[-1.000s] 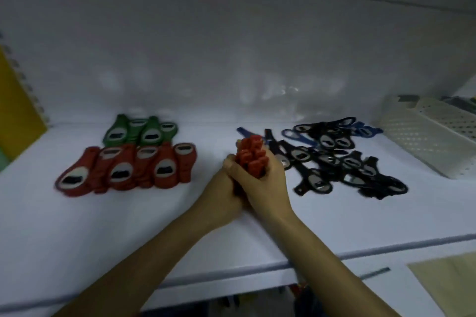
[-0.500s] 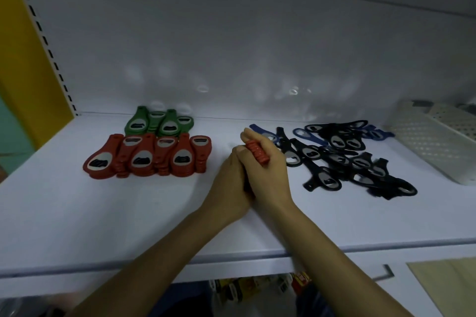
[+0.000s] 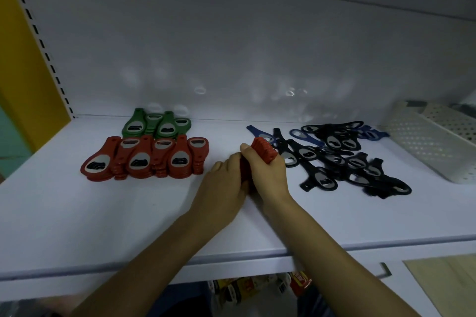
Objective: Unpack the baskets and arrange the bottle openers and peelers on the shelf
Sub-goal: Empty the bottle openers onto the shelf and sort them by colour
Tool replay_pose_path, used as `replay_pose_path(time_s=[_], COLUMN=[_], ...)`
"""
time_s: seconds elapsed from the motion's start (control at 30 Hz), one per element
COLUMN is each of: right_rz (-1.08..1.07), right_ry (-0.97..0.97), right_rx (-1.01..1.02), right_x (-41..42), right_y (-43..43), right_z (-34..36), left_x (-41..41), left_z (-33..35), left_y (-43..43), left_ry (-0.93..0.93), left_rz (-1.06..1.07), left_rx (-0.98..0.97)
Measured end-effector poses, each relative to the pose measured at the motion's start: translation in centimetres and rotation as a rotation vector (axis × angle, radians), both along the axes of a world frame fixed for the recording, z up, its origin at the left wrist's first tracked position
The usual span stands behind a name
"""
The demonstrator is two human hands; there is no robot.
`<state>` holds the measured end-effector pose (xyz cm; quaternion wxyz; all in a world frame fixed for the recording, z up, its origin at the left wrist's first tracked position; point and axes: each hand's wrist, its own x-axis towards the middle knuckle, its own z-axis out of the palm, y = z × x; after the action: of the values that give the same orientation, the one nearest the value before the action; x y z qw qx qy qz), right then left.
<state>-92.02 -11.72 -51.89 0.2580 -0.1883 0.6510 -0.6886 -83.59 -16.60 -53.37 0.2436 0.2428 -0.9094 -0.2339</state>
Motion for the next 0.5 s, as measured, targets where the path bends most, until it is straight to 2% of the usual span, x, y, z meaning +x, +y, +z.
replay_pose_path(time_s=[0.07, 0.17, 0.27, 0.4, 0.47, 0.5], right_rz=[0.074, 0.294, 0.402, 0.421, 0.404, 0.395], right_ry=[-0.08, -0.007, 0.061, 0.065, -0.04, -0.107], right_rx=[-0.03, -0.003, -0.03, -0.024, -0.02, -0.017], right_x=[-0.1, -0.7, -1.9, -2.6, -2.9, -3.0], right_y=[-0.1, 0.4, 1.2, 0.8, 0.1, -0.2], right_z=[0.6, 1.7, 3.0, 3.7, 3.8, 3.8], left_x=[0.2, 0.9, 1.8, 2.0, 2.3, 2.6], left_z=[0.3, 1.1, 2.0, 3.6, 4.6, 4.9], left_y=[0.0, -0.8, -2.1, -3.1, -3.7, -4.1], left_ry=[0.0, 0.042, 0.058, 0.053, 0.036, 0.003], left_rz=[-0.006, -0.016, -0.043, -0.097, -0.072, -0.072], left_rx=[0.029, 0.308, 0.531, 0.665, 0.764, 0.75])
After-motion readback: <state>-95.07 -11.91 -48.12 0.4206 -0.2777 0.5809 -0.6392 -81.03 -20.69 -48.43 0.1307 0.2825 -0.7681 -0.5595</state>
